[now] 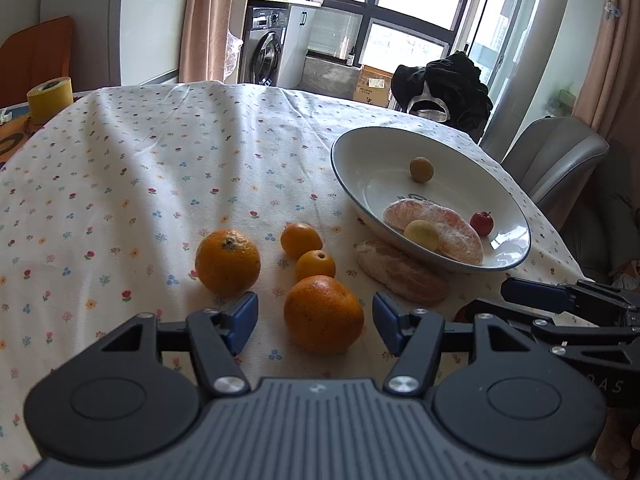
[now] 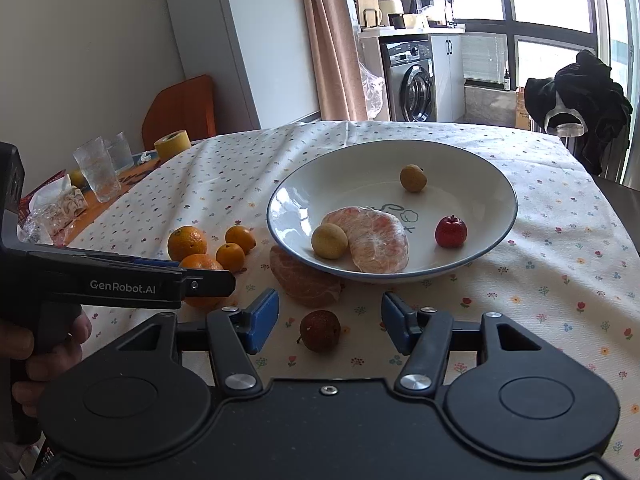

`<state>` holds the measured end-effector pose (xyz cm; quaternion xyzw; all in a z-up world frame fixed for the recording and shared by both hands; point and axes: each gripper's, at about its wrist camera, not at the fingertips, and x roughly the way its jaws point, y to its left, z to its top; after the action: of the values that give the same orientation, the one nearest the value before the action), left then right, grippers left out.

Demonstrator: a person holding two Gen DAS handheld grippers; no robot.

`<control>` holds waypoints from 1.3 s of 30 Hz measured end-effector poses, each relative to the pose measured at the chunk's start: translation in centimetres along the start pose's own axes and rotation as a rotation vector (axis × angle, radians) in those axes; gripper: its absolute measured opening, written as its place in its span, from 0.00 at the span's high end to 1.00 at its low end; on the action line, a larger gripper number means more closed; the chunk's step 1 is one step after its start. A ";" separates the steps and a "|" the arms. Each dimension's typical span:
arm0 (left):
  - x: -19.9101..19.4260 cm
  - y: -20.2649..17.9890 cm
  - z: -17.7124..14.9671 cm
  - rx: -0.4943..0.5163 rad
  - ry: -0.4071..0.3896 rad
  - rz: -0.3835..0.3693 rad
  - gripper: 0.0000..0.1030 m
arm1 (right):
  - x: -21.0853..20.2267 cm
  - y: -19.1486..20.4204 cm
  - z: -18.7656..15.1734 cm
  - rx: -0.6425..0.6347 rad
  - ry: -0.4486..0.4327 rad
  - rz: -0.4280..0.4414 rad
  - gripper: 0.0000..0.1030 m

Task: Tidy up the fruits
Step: 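Grasp a large orange with the left gripper while the right gripper grasps a dark red plum, then lower the orange and plum into the bowl and open both grippers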

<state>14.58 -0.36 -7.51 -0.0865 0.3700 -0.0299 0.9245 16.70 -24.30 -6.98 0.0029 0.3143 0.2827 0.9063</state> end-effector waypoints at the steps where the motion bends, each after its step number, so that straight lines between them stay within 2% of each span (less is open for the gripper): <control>1: 0.0 0.1 -0.1 -0.001 0.003 -0.005 0.43 | 0.1 0.1 -0.1 -0.003 0.003 -0.004 0.45; 2: 0.0 0.1 -0.2 0.000 0.005 -0.016 0.46 | 0.3 0.1 -0.2 -0.004 0.008 -0.009 0.45; 3: 0.0 0.1 -0.3 0.003 0.003 -0.020 0.53 | 0.6 0.2 -0.4 -0.004 0.019 -0.014 0.46; 4: -0.1 0.0 -0.3 0.008 0.004 -0.028 0.61 | 0.8 0.2 -0.5 -0.005 0.032 -0.019 0.56; 6: -0.2 0.1 -0.4 0.005 0.006 -0.031 0.61 | 1.1 0.4 -0.9 -0.022 0.052 -0.030 0.77; 7: -0.3 0.1 -0.3 0.003 0.005 -0.030 0.61 | 1.1 0.6 -0.9 -0.034 0.056 -0.034 0.79; 30: -1.9 -0.8 1.3 0.018 -0.074 -0.035 0.62 | -0.8 0.5 1.5 -0.043 -0.013 0.011 0.80; 39: -2.1 -1.4 2.0 0.033 -0.094 -0.039 0.62 | -1.6 0.0 2.6 -0.046 -0.054 0.002 0.80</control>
<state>14.51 -1.22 -4.41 -0.0799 0.3241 -0.0496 0.9413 17.15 -24.64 -4.00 -0.0102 0.2832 0.2907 0.9139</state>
